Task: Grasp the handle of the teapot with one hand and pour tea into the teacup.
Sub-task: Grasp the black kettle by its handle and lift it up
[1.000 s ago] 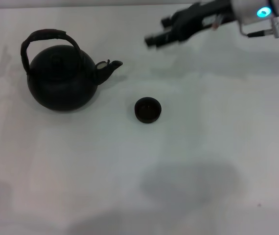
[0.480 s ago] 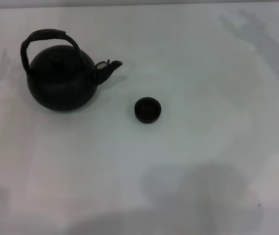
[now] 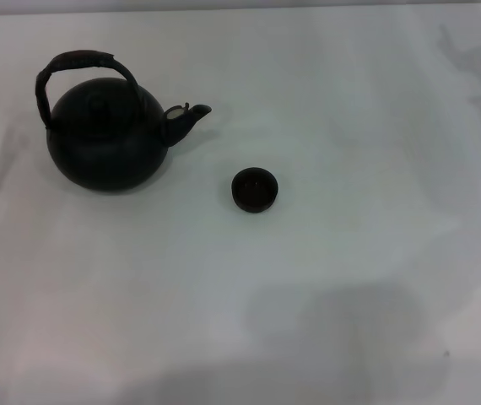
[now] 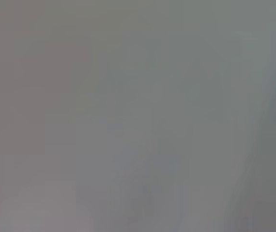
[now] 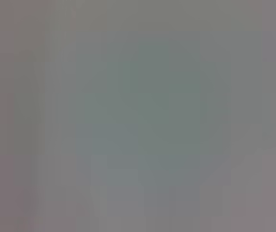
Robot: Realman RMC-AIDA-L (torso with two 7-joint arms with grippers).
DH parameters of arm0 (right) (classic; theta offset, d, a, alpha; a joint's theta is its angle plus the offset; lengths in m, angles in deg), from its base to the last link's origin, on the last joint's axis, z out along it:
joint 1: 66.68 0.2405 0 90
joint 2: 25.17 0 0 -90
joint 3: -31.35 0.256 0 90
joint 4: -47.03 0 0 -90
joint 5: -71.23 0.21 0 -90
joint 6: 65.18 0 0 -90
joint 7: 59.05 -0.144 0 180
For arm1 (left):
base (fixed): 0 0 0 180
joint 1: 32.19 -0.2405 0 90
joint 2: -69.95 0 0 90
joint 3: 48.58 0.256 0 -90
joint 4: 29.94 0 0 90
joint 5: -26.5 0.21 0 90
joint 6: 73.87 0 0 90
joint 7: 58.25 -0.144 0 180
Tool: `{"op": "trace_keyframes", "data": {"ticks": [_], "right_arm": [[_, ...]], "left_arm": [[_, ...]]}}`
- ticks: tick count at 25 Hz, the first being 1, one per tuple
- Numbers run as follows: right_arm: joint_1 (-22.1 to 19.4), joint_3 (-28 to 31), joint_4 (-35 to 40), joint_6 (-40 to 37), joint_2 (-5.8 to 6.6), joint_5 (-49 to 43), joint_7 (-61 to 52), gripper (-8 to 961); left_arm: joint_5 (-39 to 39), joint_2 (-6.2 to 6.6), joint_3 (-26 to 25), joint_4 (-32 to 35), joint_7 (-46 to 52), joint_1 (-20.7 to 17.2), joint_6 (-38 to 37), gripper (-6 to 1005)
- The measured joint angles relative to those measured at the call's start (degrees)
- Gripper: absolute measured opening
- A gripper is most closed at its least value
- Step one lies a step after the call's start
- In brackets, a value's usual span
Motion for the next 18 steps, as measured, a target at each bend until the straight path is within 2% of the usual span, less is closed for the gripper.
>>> {"op": "trace_keyframes", "data": {"ticks": [4,8,11,14,18], "right_arm": [[-0.20,3.33,0.49,-0.35,0.42,0.14,-0.32,838],[-0.72,4.66,1.65,-2.94,0.54,0.22,-0.60,838],[-0.74,4.93,1.77,-3.74,0.54,0.26,-0.73,839],[-0.51,4.97,1.77,-4.35,0.54,0.28,-0.84,839],[-0.49,5.00,1.77,-4.87,0.54,0.30,-0.93,839]], "left_arm": [[4.02,-0.05,-0.01,-0.01,0.44,-4.11,-3.73,884],[10.90,0.04,-0.01,-0.21,0.37,-5.73,-7.02,884],[14.35,0.09,-0.02,-0.36,0.46,-5.18,-7.60,884],[17.17,0.10,-0.02,-0.48,0.46,-3.00,-7.26,884],[17.54,-0.02,-0.08,-0.20,-0.05,-0.90,-6.12,885]]}}
